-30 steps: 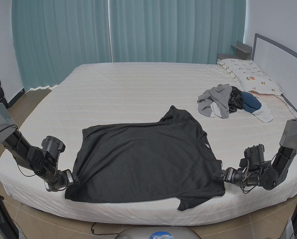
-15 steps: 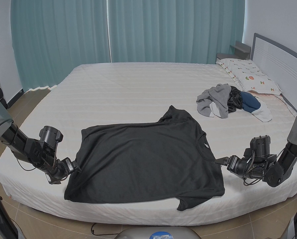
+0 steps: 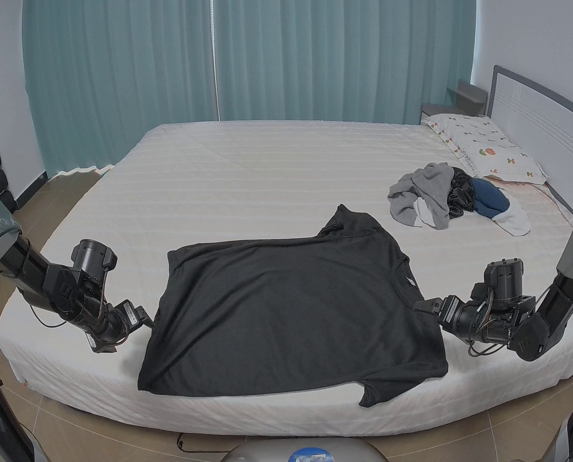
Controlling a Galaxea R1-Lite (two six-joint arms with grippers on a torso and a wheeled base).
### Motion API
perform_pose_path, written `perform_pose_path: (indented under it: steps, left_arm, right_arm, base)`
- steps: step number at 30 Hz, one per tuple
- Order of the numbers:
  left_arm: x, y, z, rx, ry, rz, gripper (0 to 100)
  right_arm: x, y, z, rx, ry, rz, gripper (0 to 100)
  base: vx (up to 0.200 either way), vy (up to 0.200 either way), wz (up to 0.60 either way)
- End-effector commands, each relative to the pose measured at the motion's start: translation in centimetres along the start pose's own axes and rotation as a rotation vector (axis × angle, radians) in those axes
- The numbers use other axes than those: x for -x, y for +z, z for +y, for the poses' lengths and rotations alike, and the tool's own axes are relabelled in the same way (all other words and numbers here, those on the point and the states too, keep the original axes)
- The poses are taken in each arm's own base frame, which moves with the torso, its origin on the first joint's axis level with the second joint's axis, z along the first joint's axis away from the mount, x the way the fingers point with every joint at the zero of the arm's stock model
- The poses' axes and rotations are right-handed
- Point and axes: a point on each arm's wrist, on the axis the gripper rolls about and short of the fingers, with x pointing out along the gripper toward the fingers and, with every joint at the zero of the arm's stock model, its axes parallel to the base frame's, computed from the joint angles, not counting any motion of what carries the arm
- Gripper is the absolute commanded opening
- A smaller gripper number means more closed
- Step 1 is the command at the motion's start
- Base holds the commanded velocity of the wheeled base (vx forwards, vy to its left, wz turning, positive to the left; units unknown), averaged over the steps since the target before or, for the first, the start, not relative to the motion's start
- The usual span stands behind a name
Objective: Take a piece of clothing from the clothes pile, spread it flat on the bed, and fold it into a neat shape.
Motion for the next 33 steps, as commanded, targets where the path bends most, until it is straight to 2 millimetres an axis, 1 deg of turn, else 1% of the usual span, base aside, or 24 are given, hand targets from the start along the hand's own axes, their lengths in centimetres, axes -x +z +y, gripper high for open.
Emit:
perform_pose_path:
  steps: [1,2,6,13,17,25,27,29,33]
  left_arm:
    - [0.1,0.5,-0.3,0.009,-0.011,-0.014,100]
    - [0.1,0.8,-0.3,0.022,-0.015,-0.019,100]
    - [0.4,1.5,-0.6,0.071,-0.049,-0.029,100]
    - [0.4,1.4,-0.7,0.074,-0.071,-0.012,100]
    - [0.1,1.6,-0.9,0.081,-0.087,0.002,100]
    - [0.0,2.1,-1.3,0.126,-0.149,-0.019,100]
    - [-0.7,2.6,-1.6,0.133,-0.163,-0.039,100]
    - [-0.9,2.8,-1.7,0.132,-0.166,-0.042,100]
    - [-2.7,4.4,-2.5,0.154,-0.180,-0.059,100]
  right_arm:
    - [0.0,-0.1,0.2,0.003,0.009,-0.001,100]
    - [0.0,-0.1,0.3,0.005,0.012,-0.002,100]
    - [0.0,-0.2,0.3,0.006,0.011,0.002,100]
    - [0.0,-0.2,0.3,0.005,0.013,0.002,100]
    - [-0.2,-0.3,0.6,-0.024,0.028,0.002,100]
    - [-0.3,-0.4,0.6,-0.023,0.033,0.000,100]
    - [-0.3,-0.4,0.6,-0.028,0.033,0.001,100]
    - [-0.3,-0.4,0.6,-0.030,0.032,0.002,100]
    - [-0.4,-0.4,0.7,-0.053,0.038,0.003,100]
  base:
    - [0.000,0.000,0.00]
    - [0.000,0.000,0.00]
    - [0.200,0.000,0.00]
    - [0.200,0.000,0.00]
    - [0.200,0.000,0.00]
    - [0.000,0.000,0.00]
    - [0.000,0.000,0.00]
    - [0.000,0.000,0.00]
    - [0.000,0.000,0.00]
